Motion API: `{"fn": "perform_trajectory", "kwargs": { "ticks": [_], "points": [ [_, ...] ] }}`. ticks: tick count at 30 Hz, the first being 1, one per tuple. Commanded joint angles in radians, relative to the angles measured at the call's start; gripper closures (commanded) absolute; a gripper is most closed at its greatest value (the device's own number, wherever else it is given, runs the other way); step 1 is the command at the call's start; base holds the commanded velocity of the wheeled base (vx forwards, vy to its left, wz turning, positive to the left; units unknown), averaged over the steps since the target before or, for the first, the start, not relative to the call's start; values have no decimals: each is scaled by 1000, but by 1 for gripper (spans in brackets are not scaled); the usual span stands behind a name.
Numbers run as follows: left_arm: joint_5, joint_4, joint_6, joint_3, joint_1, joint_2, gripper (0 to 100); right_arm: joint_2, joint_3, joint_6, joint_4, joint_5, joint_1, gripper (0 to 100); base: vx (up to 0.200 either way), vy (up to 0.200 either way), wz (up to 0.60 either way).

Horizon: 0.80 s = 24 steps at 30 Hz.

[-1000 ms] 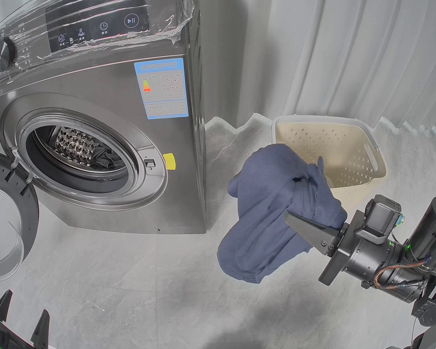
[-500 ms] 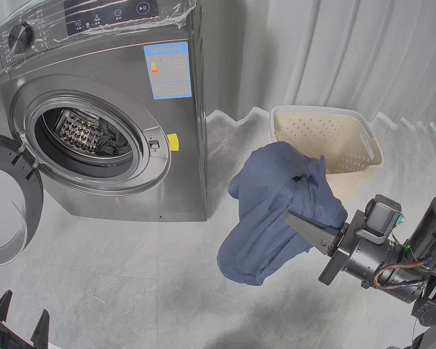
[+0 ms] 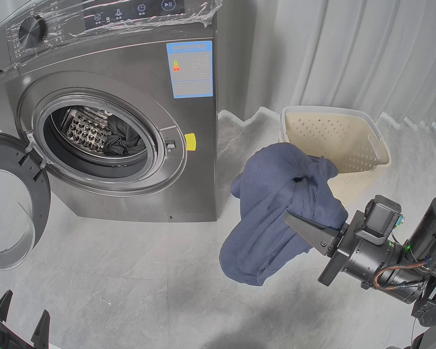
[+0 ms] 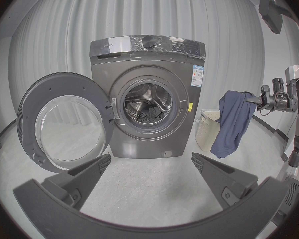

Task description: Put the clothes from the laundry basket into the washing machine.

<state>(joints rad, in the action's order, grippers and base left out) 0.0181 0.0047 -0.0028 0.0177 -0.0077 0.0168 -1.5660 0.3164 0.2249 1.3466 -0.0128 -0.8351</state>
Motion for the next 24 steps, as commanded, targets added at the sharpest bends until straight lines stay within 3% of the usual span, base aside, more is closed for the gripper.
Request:
{"fn": "perform_trajectory", "kwargs": {
  "ticks": [1,11,20,24],
  "points": [
    [0,0,0,-15,0,-6,0,0,0,-1,0,-3,-6,100,0,200,0],
    [0,0,0,-15,0,-6,0,0,3,-2,-3,-9,-4,100,0,20,0],
    [0,0,-2,-15,0,-6,0,0,3,-21,-7,-10,5,100,-200,0,0],
    [-1,0,0,-15,0,-6,0,0,3,-21,-7,-10,5,100,0,0,0]
  ]
}}
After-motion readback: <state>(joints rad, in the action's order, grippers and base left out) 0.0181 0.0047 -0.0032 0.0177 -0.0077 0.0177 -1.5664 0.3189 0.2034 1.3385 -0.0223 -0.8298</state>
